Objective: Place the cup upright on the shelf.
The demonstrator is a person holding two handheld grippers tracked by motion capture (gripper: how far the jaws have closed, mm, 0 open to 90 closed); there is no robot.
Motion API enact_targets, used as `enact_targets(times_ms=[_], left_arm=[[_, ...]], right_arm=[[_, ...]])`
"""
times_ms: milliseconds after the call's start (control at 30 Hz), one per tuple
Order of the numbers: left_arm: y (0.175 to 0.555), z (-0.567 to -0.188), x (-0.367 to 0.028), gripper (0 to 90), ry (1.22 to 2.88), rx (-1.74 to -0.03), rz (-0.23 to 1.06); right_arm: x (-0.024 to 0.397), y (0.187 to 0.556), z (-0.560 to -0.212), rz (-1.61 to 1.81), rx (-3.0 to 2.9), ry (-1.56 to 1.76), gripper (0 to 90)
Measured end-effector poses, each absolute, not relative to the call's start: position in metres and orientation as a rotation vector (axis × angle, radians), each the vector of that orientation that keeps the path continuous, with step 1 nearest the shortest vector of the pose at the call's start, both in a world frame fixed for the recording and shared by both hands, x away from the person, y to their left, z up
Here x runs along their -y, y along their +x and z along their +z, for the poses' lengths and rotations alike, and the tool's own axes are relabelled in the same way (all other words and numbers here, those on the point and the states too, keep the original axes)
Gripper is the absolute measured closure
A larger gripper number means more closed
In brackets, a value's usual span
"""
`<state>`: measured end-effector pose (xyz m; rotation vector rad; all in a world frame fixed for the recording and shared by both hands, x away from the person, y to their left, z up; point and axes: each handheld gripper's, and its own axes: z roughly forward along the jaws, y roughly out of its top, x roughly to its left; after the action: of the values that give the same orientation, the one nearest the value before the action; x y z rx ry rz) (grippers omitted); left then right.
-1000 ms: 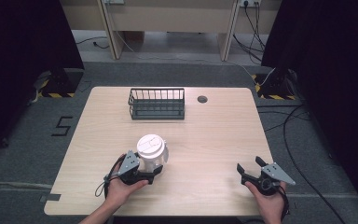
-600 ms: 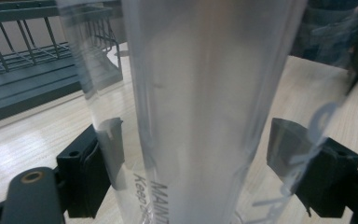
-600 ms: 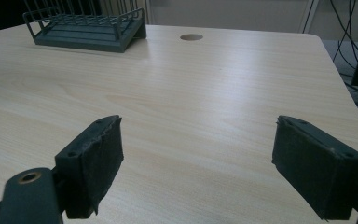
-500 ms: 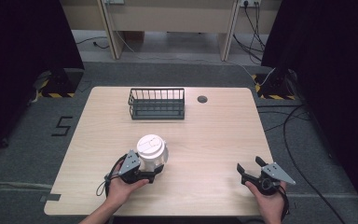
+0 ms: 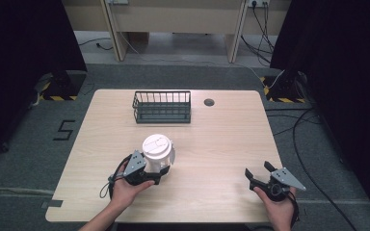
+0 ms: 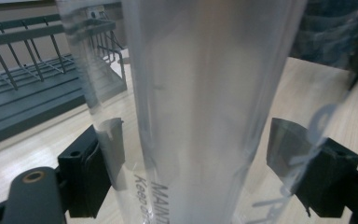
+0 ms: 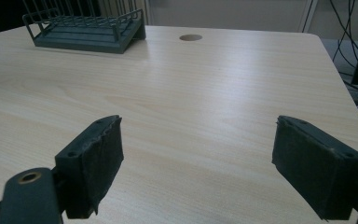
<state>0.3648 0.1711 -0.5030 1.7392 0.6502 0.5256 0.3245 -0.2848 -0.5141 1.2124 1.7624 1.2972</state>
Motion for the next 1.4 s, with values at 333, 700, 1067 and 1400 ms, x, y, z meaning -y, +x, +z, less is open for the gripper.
enact_targets(times_ms=[333,700,1067,1400], left_arm=[[0.373,-0.491,-0.173,17.7,1.722,-0.652,0.542],[0.385,-0.482,-0.173,17.7,1.71,-0.649,0.574],[0.397,-0.473,-0.173,17.7,1.699,-0.656,0.589],[0.405,-0.468,-0.172,17.7,1.692,-0.662,0.598]], right_arm=[[0.284,0.324,-0.514,1.302,-1.763,1.215,16.9],[0.284,0.324,-0.514,1.302,-1.763,1.215,16.9],[0.285,0.324,-0.514,1.3,-1.763,1.213,17.0],[0.285,0.324,-0.514,1.302,-1.761,1.213,17.0]])
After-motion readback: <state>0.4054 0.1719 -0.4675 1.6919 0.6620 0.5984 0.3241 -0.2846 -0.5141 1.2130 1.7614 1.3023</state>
